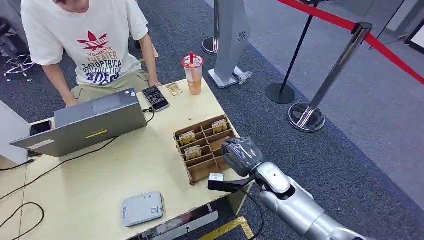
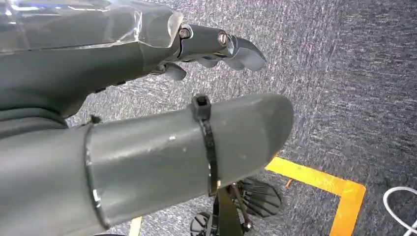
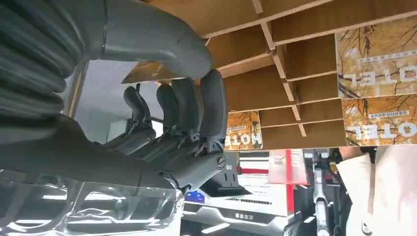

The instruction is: Pass the card to the sensor for recognition and then transmit it.

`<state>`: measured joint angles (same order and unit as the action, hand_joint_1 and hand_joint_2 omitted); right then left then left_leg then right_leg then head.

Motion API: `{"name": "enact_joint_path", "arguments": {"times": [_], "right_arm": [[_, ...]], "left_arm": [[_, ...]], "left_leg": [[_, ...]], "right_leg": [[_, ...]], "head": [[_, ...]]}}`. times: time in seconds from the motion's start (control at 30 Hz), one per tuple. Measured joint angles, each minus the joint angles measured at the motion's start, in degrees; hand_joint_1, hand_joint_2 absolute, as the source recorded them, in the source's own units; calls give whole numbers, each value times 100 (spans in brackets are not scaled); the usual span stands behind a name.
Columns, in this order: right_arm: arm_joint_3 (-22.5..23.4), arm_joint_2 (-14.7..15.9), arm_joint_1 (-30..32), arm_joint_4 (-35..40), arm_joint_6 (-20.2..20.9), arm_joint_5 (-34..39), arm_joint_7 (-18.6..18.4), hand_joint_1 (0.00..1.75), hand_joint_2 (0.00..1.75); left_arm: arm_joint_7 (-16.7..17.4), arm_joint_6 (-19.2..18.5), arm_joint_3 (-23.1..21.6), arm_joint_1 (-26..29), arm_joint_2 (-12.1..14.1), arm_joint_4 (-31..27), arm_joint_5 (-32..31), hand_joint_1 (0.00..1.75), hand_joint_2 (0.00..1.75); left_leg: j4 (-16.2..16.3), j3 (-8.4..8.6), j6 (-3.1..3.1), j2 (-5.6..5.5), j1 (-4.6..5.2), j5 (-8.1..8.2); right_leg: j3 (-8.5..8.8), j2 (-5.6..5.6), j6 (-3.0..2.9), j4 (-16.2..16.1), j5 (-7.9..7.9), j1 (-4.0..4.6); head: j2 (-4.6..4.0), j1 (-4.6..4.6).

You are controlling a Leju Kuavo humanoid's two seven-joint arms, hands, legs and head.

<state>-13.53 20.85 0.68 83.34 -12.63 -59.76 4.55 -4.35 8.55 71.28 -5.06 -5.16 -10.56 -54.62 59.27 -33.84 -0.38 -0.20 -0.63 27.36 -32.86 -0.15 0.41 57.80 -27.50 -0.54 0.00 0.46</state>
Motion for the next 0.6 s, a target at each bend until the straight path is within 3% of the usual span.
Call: {"name": "enact_joint_path", "arguments": {"times": [0.27,0.43,0.47,0.6], "right_arm": [[55,0,-33,15,44,0,13,140,175],[74,2,-118,-7,85,0,61,154,175],[79,7,-130,-11,85,0,72,148,175],[92,24,-159,-15,85,7,94,154,175]], "left_arm": [[2,-9,0,0,-2,2,2,0,0],[2,-13,0,-1,-2,2,2,0,0],[0,-15,0,-1,-2,2,2,0,0],[2,-15,0,-1,0,2,2,0,0]], "left_leg": [[0,-1,0,0,0,0],[0,-1,0,0,0,0],[0,-1,0,0,0,0],[0,-1,0,0,0,0]], "right_leg": [[0,0,0,0,0,0],[0,0,0,0,0,0],[0,0,0,0,0,0],[0,0,0,0,0,0]], "head": [[0,0],[0,0],[0,0],[0,0]]}}
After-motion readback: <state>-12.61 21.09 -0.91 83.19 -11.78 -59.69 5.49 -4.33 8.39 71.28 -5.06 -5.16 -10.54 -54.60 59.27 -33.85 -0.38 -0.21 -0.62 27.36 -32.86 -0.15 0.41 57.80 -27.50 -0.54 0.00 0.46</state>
